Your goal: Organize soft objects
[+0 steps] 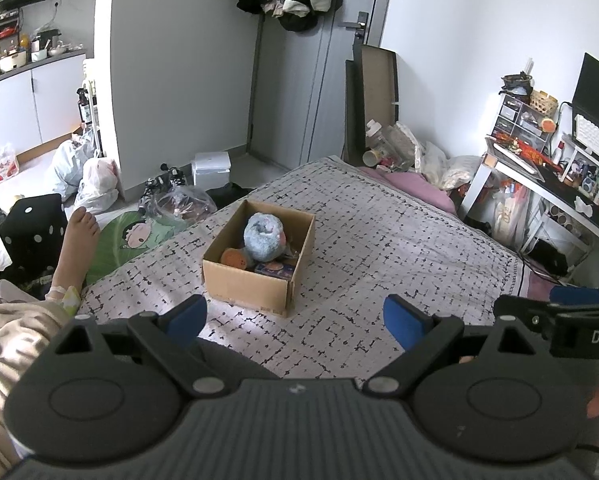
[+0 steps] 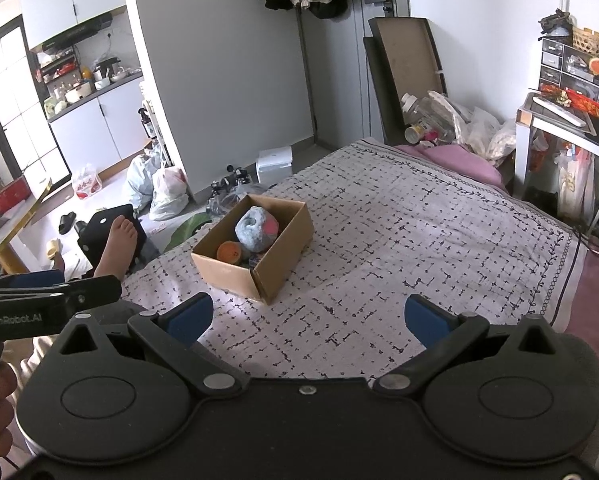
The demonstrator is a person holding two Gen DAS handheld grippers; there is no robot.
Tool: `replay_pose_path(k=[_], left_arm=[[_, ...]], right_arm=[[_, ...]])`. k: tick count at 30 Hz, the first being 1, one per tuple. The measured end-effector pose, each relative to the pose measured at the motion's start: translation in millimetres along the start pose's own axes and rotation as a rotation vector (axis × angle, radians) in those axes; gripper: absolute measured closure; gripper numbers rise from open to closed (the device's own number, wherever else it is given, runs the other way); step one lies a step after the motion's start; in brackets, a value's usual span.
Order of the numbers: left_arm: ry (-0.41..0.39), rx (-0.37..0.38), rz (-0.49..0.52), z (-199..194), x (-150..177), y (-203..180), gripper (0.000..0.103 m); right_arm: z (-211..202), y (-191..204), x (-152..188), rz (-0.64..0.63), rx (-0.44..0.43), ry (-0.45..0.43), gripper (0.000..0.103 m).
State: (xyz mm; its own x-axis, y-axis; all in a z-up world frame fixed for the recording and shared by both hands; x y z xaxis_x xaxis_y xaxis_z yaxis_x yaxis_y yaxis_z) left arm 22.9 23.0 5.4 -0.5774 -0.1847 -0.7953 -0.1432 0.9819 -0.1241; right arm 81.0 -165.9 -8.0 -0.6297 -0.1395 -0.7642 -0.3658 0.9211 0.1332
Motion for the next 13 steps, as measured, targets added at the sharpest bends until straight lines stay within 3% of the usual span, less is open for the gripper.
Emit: replay_pose_path(k=[13], left_arm=[[0.013, 0.000, 0.004, 2.4, 4.5, -0.4, 0.009]], right_arm=[[3.4, -2.0, 2.9, 0.009, 0.002, 0.008, 0.000]])
Point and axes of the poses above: each gripper's, at about its wrist camera, not at the fingertips, and z roughly the way its jaws point, y to its left, x to its underside, the point moved 10 cm from there along z, roughly the way its jaws point, and after that the axes turned 2 degrees about -y, right-handed, at the moved point
